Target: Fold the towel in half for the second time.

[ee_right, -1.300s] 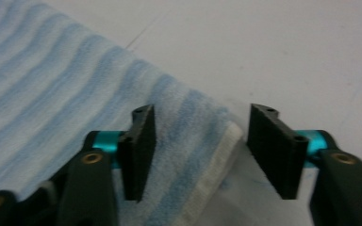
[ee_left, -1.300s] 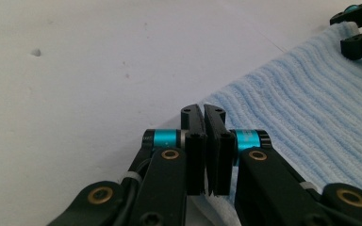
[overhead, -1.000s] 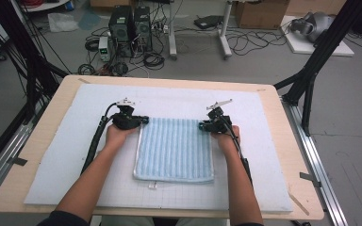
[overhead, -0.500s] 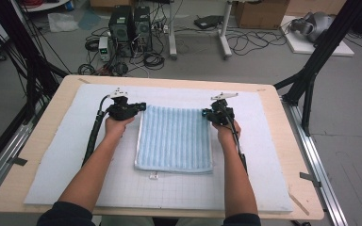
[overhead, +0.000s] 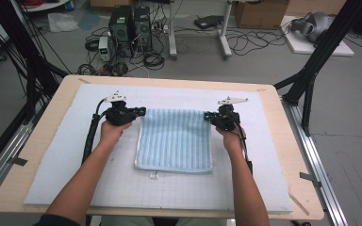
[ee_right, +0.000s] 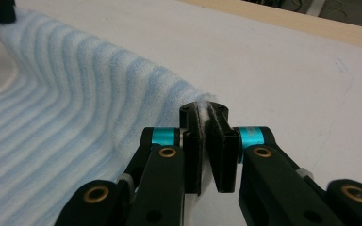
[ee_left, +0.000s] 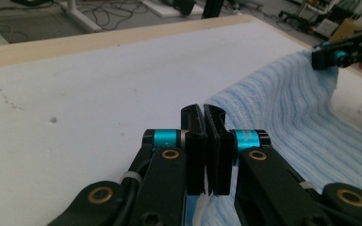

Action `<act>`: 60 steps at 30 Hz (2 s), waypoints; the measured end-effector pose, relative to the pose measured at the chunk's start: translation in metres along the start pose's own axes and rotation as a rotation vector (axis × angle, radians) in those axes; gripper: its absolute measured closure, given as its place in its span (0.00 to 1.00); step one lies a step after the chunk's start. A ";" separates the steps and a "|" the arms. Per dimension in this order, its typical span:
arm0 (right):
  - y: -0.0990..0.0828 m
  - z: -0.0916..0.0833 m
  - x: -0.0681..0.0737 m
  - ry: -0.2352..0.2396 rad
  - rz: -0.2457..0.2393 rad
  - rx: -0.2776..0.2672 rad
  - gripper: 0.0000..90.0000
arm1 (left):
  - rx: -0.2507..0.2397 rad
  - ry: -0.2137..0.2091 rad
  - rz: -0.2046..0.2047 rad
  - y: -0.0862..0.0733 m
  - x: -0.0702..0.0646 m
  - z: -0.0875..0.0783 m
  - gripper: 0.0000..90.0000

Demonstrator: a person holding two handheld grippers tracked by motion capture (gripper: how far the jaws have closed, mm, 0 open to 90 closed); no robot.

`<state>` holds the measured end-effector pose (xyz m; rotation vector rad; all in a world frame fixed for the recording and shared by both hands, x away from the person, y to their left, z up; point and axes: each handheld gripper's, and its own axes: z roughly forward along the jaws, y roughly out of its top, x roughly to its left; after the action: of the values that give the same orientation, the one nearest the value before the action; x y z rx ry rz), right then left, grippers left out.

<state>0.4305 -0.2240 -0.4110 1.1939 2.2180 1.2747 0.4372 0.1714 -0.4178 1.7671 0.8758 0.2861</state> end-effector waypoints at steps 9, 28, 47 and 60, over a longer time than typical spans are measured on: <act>-0.006 -0.024 0.009 0.057 -0.008 -0.075 0.94 | -0.086 -0.040 0.016 -0.005 -0.013 -0.021 0.96; -0.045 -0.065 0.049 0.116 -0.064 -0.121 0.93 | -0.113 -0.140 0.075 -0.036 -0.045 -0.064 0.96; -0.081 -0.081 0.068 0.154 -0.091 -0.077 0.93 | -0.035 -0.181 0.094 -0.072 -0.064 -0.082 0.96; -0.092 -0.085 0.066 0.183 -0.062 -0.029 0.83 | -0.039 -0.275 0.075 -0.071 -0.065 -0.092 0.89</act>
<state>0.2916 -0.2432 -0.4318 1.0265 2.3355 1.4376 0.3084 0.2034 -0.4323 1.7546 0.6045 0.1032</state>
